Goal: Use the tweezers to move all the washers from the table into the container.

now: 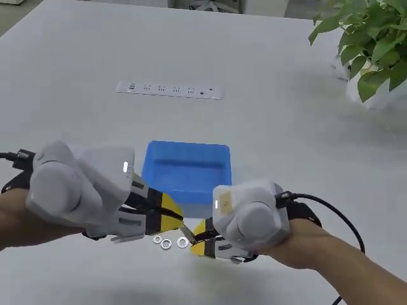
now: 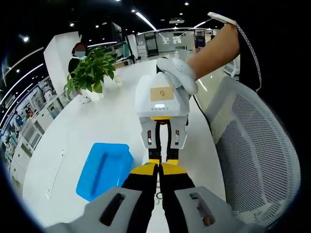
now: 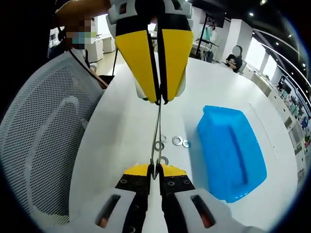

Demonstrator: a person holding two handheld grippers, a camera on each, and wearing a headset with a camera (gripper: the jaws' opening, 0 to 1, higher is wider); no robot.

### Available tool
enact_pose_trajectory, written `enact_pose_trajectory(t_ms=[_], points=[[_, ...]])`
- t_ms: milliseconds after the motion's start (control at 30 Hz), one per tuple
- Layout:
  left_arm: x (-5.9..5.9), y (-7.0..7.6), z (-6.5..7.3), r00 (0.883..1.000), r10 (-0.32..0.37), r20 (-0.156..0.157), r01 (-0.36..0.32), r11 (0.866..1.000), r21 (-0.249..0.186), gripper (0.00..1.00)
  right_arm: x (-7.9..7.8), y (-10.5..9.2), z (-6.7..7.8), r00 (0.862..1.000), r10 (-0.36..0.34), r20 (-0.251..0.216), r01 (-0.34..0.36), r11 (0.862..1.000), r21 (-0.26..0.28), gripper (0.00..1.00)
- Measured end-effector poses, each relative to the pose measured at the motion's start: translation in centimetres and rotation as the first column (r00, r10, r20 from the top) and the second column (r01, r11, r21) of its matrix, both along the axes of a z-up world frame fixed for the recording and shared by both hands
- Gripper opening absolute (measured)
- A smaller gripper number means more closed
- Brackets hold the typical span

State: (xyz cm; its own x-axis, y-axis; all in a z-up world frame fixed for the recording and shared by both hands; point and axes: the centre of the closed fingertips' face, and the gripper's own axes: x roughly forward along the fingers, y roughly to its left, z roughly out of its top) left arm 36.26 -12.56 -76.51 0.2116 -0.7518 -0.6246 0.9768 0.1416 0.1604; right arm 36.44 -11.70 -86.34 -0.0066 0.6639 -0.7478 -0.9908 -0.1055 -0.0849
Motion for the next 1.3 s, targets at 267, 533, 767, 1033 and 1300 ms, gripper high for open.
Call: enact_pose_trajectory(t_ms=[267, 533, 767, 1033, 1300], points=[[-0.7, -1.3, 0.0, 0.999, -0.031, -0.015, 0.030, 0.999, -0.029, 0.05, -0.9, 0.4, -0.3, 1.000, 0.006, -0.019, -0.005, 1.000, 0.025, 0.09], [-1.3, -2.2, -0.7, 0.998, -0.064, -0.027, 0.063, 0.998, -0.024, 0.05, -1.6, 0.2, -1.0, 1.000, 0.025, -0.019, -0.025, 0.999, 0.021, 0.09], [-1.3, -2.3, -0.8, 0.997, -0.066, -0.042, 0.064, 0.997, -0.045, 0.06, -1.6, 0.1, -1.0, 0.999, 0.034, -0.018, -0.034, 0.999, 0.023, 0.08], [-1.1, -1.8, -1.8, 0.997, -0.055, -0.059, 0.053, 0.998, -0.033, 0.07, -1.6, 0.2, -1.0, 0.999, 0.037, -0.019, -0.037, 0.999, 0.023, 0.09], [-1.3, -1.6, -1.9, 0.997, -0.063, -0.053, 0.061, 0.998, -0.035, 0.06, -1.6, 0.2, -1.0, 0.999, 0.027, -0.024, -0.026, 0.999, 0.024, 0.10]])
